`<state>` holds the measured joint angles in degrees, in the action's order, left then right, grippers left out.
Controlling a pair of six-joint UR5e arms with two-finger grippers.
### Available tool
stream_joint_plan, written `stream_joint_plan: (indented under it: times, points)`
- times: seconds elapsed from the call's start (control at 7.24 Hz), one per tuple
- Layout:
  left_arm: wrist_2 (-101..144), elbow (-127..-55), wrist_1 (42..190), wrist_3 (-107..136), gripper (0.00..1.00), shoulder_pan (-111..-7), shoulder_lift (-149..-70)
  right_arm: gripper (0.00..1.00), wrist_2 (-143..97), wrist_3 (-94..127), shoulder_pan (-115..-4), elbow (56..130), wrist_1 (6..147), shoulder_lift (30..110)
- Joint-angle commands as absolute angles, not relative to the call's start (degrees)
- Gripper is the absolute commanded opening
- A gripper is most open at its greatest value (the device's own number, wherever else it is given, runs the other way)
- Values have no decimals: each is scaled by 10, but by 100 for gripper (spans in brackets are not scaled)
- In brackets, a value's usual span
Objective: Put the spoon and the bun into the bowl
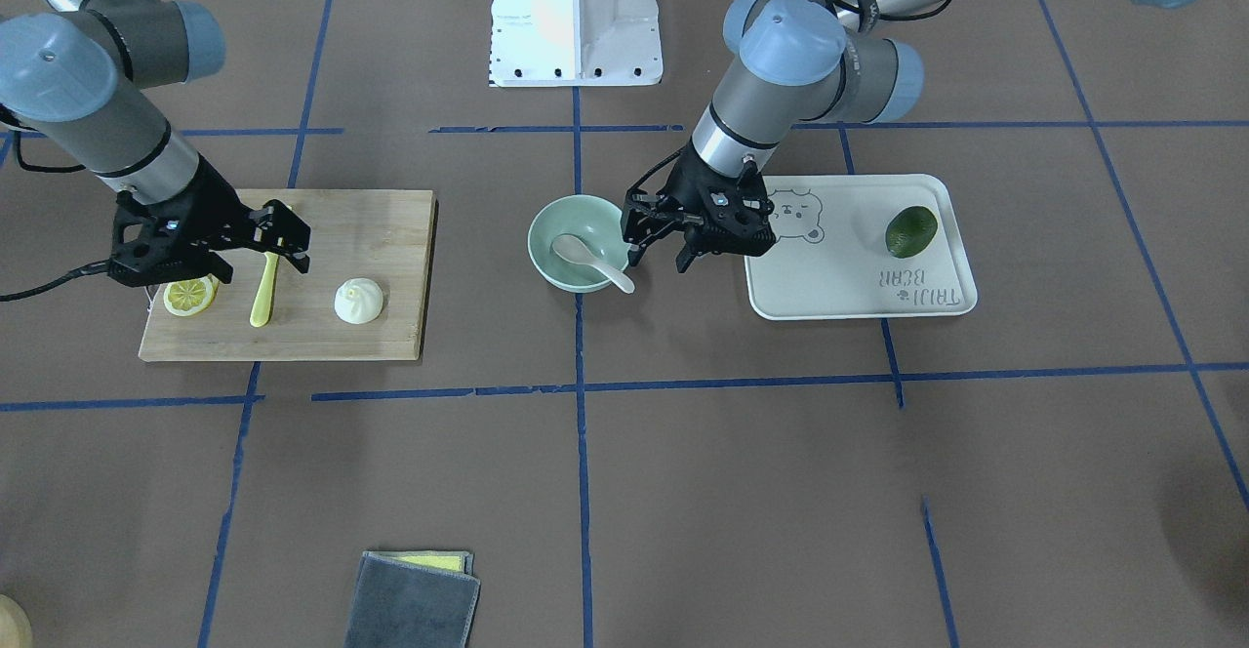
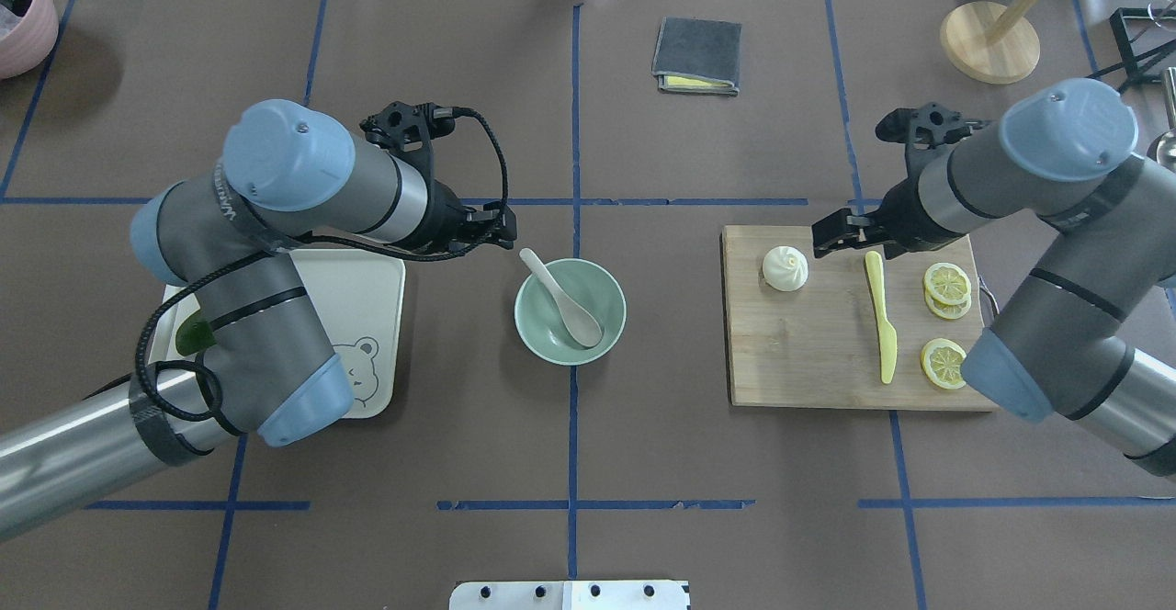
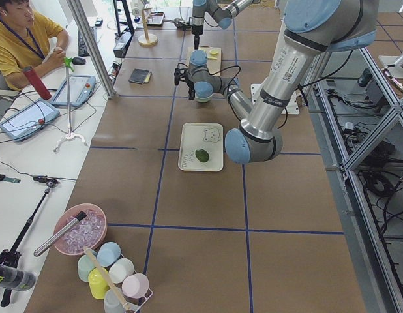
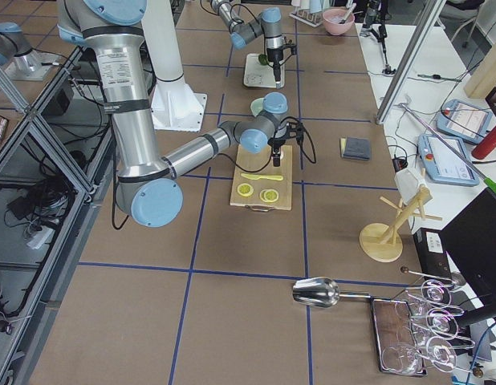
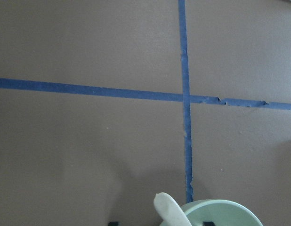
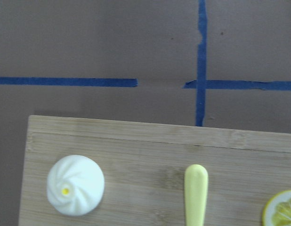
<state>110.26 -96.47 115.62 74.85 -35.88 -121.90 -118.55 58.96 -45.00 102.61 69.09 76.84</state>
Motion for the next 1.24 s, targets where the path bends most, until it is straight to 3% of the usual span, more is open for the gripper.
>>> stream_joint_plan:
  times: [0.0, 1.11]
  points:
    - [1103, -1013, 1155, 748, 66, -373, -1174, 100, -1123, 602, -407, 1003, 692, 741]
    - [1102, -1020, 1155, 751, 67, -373, -1167, 99, -1097, 631, -382, 953, 697, 708]
